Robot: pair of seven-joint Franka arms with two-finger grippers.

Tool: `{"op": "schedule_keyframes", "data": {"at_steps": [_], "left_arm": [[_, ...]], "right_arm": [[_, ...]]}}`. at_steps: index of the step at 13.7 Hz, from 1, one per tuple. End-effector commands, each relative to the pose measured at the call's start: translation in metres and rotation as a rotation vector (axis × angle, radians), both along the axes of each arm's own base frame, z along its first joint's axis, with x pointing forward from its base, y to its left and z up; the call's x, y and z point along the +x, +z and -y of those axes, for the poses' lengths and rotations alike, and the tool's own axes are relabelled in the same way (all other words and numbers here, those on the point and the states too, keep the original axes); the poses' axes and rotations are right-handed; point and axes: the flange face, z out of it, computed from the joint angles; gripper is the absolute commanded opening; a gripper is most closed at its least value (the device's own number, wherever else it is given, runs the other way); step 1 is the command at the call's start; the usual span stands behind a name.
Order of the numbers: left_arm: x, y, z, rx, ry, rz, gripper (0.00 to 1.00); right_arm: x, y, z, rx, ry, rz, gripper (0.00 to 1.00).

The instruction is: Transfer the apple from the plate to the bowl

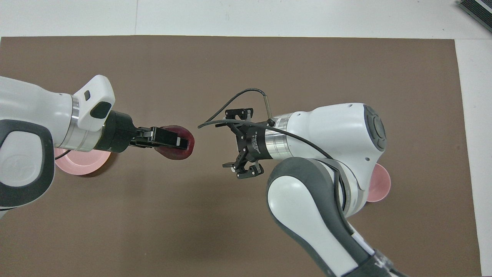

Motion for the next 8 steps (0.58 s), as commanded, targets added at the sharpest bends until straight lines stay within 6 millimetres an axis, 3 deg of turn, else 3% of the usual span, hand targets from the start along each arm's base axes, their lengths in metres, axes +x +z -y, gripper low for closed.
{"op": "schedule_keyframes", "data": {"at_steps": [1,4,8], "left_arm": [[-0.006,0.004,0.006,-0.007,0.073,0.052,0.00],[-0.013,-0.004,0.023,0.000,0.072,0.050,0.00],[-0.028,-0.011,0.030,0.012,0.055,0.026,0.00]], "right_arm": [[-0.005,0.005,-0.011,0.031,-0.016,-0.014,1.00],[-0.007,0.009,-0.018,0.064,-0.067,-0.032,1.00],[-0.008,0.012,-0.028,0.089,-0.194,-0.055,1.00]]}}
